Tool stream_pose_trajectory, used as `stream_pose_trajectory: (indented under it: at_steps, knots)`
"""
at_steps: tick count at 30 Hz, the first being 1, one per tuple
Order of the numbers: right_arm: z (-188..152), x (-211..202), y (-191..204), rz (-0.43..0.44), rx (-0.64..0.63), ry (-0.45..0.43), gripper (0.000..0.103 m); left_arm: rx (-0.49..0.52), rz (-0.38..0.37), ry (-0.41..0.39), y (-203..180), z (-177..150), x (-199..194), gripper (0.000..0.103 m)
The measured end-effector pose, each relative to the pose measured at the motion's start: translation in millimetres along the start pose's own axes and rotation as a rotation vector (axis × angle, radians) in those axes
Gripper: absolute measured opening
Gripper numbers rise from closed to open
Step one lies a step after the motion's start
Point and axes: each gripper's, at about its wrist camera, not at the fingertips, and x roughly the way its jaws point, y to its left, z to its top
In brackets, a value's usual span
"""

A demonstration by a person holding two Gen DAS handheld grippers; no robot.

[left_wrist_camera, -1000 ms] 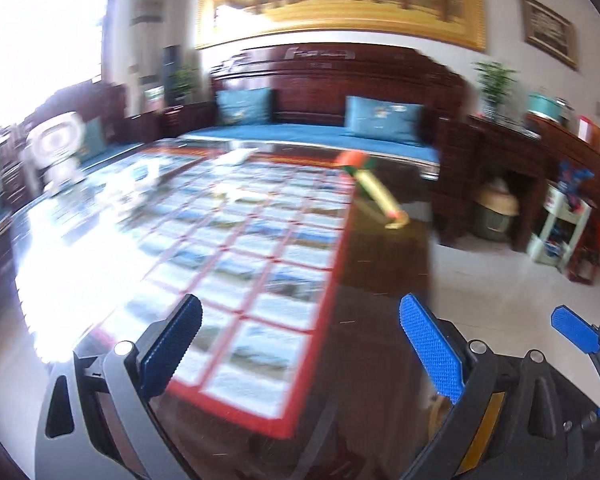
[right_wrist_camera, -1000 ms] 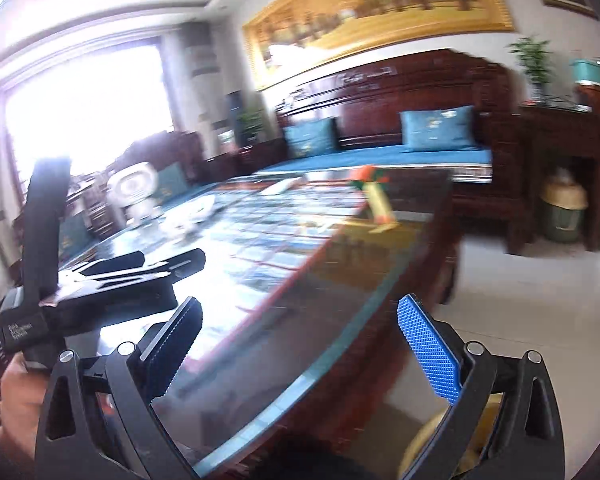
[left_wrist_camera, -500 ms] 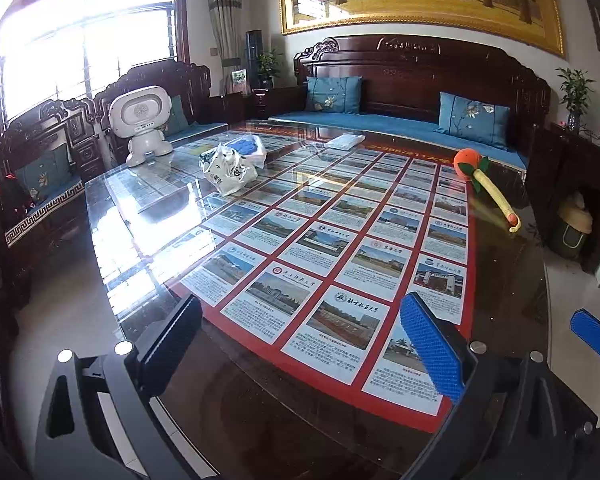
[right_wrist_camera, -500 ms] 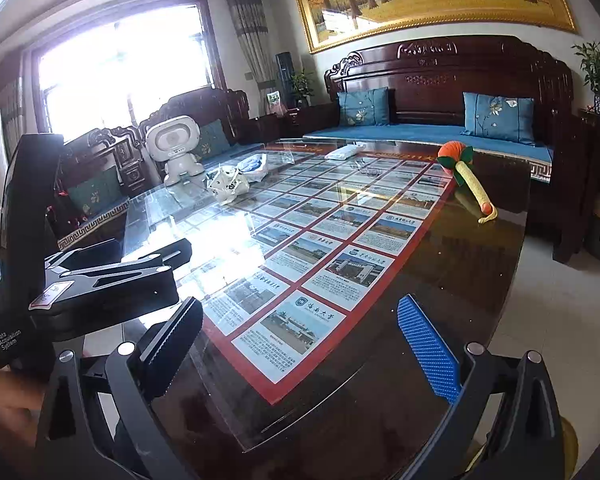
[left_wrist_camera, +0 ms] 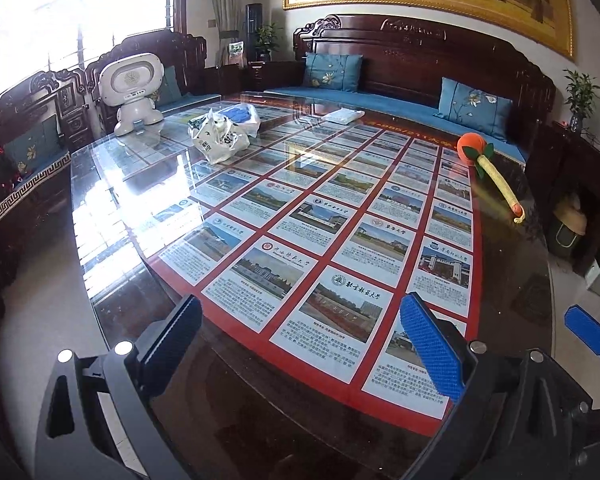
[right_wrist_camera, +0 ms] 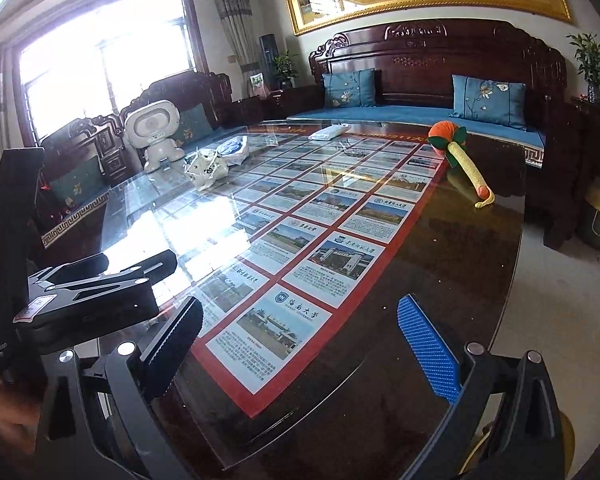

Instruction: Collect trash

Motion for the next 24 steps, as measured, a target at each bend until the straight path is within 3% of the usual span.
stream_pose_trajectory:
  at_steps: [7, 24]
  knots:
    - [6.0, 0.4, 3.6, -0.032, -0.008, -0.032, 0.095, -0.013, 0.001, -0.006, 4.8, 3.0, 3.0, 0.099]
    - [3.6, 4.7, 2.5, 0.007, 0.021, -0.002, 0.095, 0.0, -0.038, -0.012, -2.6, 7.3, -3.2, 0.099]
